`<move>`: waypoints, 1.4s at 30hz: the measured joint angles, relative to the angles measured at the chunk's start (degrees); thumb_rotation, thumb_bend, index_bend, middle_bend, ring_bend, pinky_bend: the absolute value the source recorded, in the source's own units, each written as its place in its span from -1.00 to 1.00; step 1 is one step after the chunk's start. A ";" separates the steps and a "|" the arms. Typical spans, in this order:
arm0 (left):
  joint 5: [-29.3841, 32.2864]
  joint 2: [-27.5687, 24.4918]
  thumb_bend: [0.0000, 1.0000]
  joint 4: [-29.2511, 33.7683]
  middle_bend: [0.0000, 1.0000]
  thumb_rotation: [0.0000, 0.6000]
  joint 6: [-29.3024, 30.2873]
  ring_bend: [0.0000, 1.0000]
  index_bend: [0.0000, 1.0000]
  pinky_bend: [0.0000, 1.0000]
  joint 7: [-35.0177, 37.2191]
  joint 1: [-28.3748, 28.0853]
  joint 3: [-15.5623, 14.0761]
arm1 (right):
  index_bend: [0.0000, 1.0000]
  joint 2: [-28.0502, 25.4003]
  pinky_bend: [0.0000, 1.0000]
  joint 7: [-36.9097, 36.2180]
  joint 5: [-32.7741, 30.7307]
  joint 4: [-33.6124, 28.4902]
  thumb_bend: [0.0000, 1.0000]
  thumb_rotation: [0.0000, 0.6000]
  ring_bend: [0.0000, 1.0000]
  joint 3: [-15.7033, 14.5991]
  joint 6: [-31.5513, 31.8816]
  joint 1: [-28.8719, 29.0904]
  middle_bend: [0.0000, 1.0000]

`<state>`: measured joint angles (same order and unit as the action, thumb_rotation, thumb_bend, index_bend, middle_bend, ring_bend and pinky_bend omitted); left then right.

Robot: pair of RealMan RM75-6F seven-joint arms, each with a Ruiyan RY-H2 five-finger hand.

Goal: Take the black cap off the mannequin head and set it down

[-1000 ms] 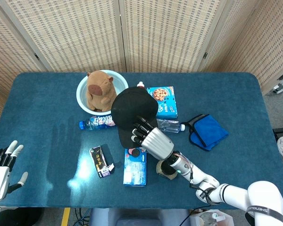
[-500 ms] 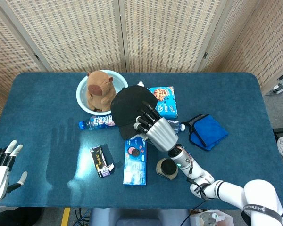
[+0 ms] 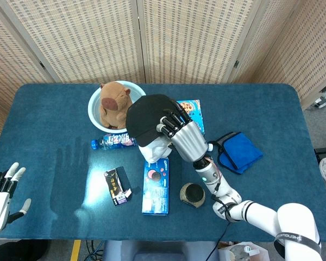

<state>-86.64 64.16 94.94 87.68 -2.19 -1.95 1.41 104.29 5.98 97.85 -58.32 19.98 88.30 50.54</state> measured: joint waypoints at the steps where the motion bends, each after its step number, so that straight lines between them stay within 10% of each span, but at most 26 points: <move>1: -0.01 -0.01 -0.38 -0.01 -1.00 1.00 0.00 -1.00 -0.81 -1.00 0.03 -0.01 0.01 | 0.52 -0.02 -0.69 0.19 -0.28 0.25 0.08 1.00 -0.40 0.39 0.03 0.36 0.06; 23: -0.22 -0.03 -0.38 -0.24 -1.00 1.00 -0.36 -1.00 -0.81 -1.00 0.58 -0.46 0.23 | 0.52 -8.41 -0.69 3.00 -2.75 3.64 0.08 1.00 -0.40 6.17 5.11 4.62 0.07; 42: -1.34 0.21 -0.38 0.65 -1.00 1.00 -0.60 -1.00 -0.81 -1.00 -0.55 -0.97 -0.17 | 0.52 -23.70 -0.69 6.82 -4.24 -8.42 0.08 1.00 -0.40 -3.24 8.14 -12.23 0.06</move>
<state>-87.98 64.37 95.60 87.07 -2.74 -2.92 1.24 80.59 12.80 93.60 -66.74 16.74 96.44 38.30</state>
